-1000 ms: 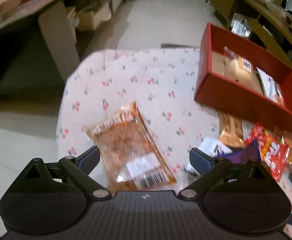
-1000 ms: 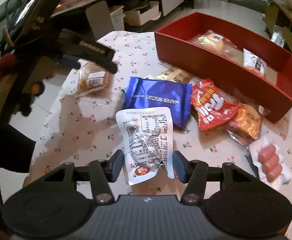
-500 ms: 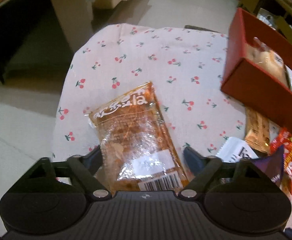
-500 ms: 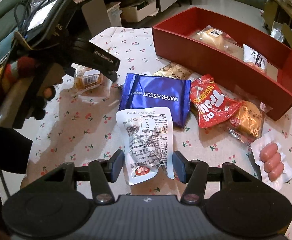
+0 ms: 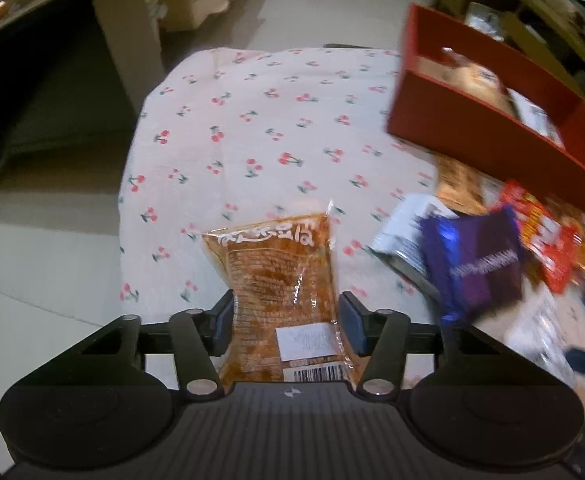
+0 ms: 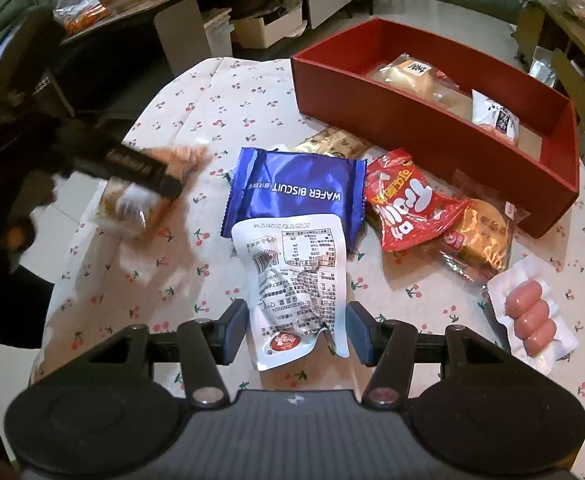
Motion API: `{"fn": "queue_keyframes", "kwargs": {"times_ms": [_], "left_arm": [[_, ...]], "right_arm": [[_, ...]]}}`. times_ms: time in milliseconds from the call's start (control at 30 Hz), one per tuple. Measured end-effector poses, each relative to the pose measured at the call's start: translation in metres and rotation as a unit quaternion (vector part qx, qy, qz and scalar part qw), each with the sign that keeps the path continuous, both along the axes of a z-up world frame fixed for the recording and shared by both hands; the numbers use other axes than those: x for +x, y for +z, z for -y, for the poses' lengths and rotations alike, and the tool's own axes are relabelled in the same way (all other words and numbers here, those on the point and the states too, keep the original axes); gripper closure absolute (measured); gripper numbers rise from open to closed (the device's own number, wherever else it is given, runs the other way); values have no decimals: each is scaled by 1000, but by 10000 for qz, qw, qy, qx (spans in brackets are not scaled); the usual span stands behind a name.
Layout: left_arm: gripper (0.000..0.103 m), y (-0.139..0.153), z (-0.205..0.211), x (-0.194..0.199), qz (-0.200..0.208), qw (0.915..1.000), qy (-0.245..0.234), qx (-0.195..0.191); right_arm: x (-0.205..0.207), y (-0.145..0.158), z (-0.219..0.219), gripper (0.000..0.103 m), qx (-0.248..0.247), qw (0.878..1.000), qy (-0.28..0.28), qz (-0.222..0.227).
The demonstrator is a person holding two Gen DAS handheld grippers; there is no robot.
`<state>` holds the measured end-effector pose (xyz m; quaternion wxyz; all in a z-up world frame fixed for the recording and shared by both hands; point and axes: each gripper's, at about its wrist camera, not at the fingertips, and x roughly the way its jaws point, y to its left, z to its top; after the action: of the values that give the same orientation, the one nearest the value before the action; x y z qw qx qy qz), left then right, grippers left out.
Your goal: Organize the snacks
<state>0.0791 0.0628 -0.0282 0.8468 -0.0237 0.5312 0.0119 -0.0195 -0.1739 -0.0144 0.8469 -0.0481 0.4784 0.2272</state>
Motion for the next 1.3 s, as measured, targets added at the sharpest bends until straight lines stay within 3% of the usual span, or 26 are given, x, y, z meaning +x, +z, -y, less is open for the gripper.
{"fn": "queue_keyframes", "kwargs": {"times_ms": [33,100,267,333,367,400,600,700,800,933,1133,1300], "left_arm": [[46,3,3,-5,34,10000,-64,-39],[60,8,10,-11,76,9997,-211,-71],[53,4,22,-20,43,9991,-415,-56],[43,1,22,-20,22,9992,-409,-25],[28,1,21,-20,30,9993,-383,-44],[21,1,22,-20,73,9993,-365,-44],[12,-16,32,-10,-101,9991,-297,272],[17,-23,25,-10,-278,9993,-144,207],[30,-20,18,-13,-244,9995,-22,203],[37,-18,17,-21,-188,9997,20,173],[44,-9,25,-32,-103,9997,-194,91],[57,0,33,-43,-33,9990,-440,7]], "right_arm": [[0,1,0,47,2,10000,-22,23],[-1,2,-1,47,-19,10000,-43,75],[-2,0,-5,47,-113,9999,-84,96],[-3,-1,-4,47,-125,9998,-95,92],[-3,-1,-4,47,-121,9998,-105,86],[-2,-1,-3,47,-115,9998,-114,77],[-3,2,-1,47,-36,9999,-88,77],[-4,3,2,47,1,9999,-110,82],[-3,5,5,47,50,9999,-115,93],[-6,9,3,47,78,9998,-46,177],[-9,9,4,47,66,9996,-99,252],[-10,13,3,47,77,9994,-113,318]]}}
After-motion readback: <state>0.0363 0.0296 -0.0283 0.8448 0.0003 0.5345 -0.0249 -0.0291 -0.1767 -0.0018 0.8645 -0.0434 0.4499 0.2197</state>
